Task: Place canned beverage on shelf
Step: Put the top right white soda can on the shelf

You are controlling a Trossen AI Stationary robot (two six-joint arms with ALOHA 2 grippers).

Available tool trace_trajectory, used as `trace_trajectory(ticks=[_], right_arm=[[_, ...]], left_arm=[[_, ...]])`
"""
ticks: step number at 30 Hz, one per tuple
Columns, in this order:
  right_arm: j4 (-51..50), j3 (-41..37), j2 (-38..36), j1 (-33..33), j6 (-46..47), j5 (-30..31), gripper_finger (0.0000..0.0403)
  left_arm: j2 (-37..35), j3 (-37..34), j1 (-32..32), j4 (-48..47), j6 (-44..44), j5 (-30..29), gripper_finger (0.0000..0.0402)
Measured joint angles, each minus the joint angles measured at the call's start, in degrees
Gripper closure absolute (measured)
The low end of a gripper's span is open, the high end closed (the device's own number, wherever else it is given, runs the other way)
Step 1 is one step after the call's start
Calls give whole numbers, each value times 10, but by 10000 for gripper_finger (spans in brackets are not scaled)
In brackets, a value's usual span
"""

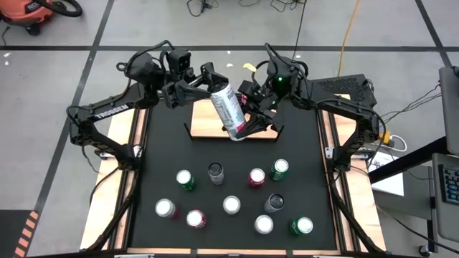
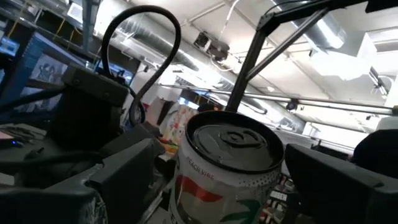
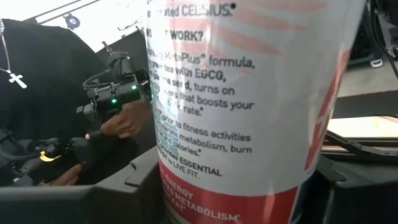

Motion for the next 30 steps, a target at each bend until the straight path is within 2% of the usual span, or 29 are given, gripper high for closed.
trace_trajectory(ticks=[4,11,15,24,30], right_arm=[[1,0,0,0,-1,0,180],[2,0,0,2,6,14,180],[1,0,0,2,38,13,179],[3,0,0,-1,124,8,179],[0,0,-1,-2,125,10,179]], left_arm=[[0,0,-12,-3,30,-2,36],[0,0,-14,-7,34,-17,36],[0,0,-14,-24,49,-20,36],[1,6,-13,-41,57,40,36],[-7,16,-6,-102,66,36,36]])
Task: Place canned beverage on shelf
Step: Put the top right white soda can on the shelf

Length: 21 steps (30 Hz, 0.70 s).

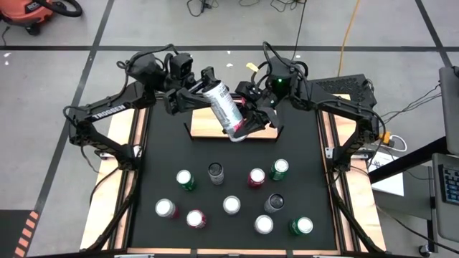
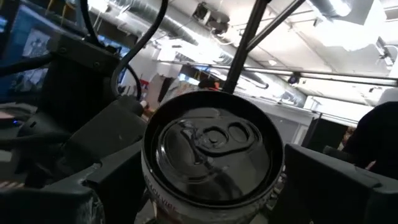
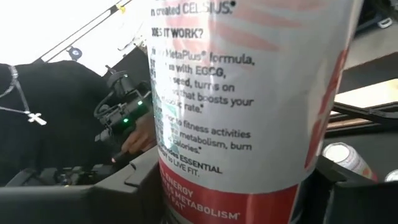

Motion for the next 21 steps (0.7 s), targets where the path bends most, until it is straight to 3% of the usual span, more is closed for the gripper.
trace_trajectory(ticks=[15,21], right_arm=[[-5,0,0,-5,-20,7,179],[-13,0,0,-5,-30,19,179]], left_arm=[[-4,0,-22,-64,38,-110,39],[-4,0,-27,-64,37,-131,87]])
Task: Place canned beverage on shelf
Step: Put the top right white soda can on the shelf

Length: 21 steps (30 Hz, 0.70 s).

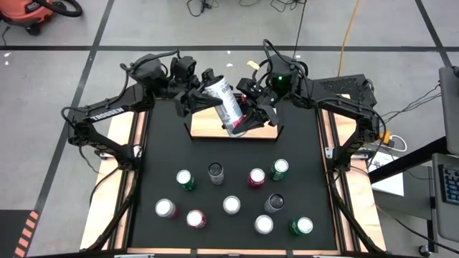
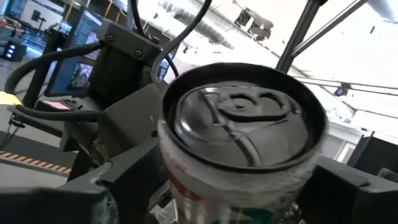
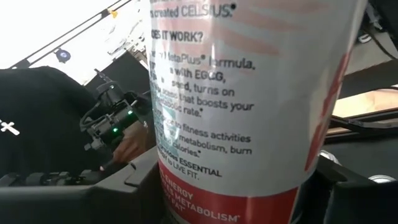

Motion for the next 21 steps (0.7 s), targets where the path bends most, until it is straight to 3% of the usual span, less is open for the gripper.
trace_trajectory(ticks=[9,21], right_arm=[[-17,0,0,0,8,16,170],[-55,1,-5,-14,15,48,41]], left_arm=[[0,0,0,-2,2,7,158],[2,0,2,-17,-16,15,158]])
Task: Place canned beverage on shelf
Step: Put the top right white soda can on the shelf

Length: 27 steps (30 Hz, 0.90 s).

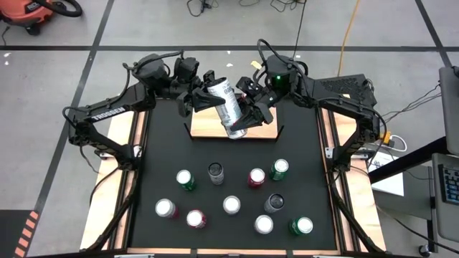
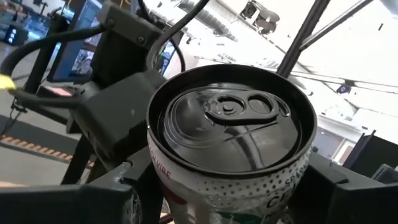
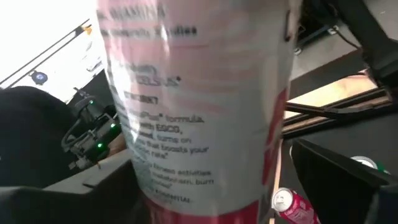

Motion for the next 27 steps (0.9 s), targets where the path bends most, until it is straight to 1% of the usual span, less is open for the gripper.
trace_trajectory(ticks=[6,9,12,15,20,24,27], right_arm=[[-24,0,-29,-18,-13,18,33],[-74,0,-47,-20,-43,47,33],[-133,-1,-68,-20,-85,84,33],[-174,-1,-90,-20,-124,140,33],[-222,-1,-112,-12,-191,278,32],[-240,-1,-121,6,-236,362,29],[-252,-1,-121,15,-268,429,20]], left_arm=[[0,0,-1,0,-17,-12,158],[0,0,-1,-5,-28,-33,158],[0,0,0,-11,-30,-75,158],[-1,0,0,-32,-30,-119,158],[-1,0,-9,-76,-29,-231,159],[-1,0,-20,-116,-29,-346,159],[-1,0,-31,-129,-33,-418,159]])
